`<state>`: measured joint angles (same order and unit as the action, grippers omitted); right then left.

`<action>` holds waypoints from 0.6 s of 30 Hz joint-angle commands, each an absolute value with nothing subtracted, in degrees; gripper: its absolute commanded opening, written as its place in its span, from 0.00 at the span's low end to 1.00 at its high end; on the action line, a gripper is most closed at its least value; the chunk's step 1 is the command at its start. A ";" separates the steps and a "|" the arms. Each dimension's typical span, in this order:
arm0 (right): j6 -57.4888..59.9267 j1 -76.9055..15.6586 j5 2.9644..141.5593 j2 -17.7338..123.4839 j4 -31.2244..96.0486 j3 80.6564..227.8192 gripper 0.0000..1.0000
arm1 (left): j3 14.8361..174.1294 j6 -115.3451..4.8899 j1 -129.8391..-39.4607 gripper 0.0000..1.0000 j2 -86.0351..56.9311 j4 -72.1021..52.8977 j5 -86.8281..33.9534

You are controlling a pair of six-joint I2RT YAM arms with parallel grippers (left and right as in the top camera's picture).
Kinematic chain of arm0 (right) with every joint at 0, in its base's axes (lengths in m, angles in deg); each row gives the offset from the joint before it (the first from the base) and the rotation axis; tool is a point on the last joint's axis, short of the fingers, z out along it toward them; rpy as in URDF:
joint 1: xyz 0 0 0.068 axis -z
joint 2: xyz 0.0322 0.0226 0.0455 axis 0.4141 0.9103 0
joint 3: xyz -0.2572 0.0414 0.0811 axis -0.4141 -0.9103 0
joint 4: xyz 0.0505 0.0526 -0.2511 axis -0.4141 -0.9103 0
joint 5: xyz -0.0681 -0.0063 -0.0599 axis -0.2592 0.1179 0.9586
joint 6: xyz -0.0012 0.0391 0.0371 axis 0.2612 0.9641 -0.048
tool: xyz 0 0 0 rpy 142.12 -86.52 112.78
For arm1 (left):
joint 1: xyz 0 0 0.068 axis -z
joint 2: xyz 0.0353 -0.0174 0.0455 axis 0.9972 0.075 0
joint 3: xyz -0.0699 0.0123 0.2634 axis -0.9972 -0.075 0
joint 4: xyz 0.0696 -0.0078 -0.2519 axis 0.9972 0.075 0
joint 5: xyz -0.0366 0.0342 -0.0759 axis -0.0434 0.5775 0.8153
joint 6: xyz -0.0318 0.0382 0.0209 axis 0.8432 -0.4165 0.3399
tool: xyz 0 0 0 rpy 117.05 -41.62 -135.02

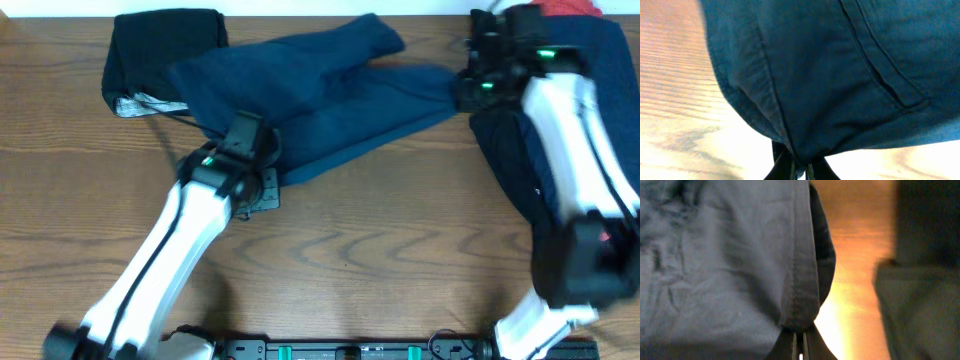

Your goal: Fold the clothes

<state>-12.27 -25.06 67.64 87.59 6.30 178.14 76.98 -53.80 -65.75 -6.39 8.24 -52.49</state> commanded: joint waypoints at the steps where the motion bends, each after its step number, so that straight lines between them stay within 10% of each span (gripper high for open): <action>1: -11.70 -22.50 68.93 80.62 0.64 178.60 0.01 | 78.00 -53.86 -66.06 0.06 -13.34 10.01 -53.30; 18: -15.52 -22.77 68.38 75.66 -18.96 177.85 0.01 | 78.00 -52.40 -66.06 0.06 -24.01 25.64 -51.05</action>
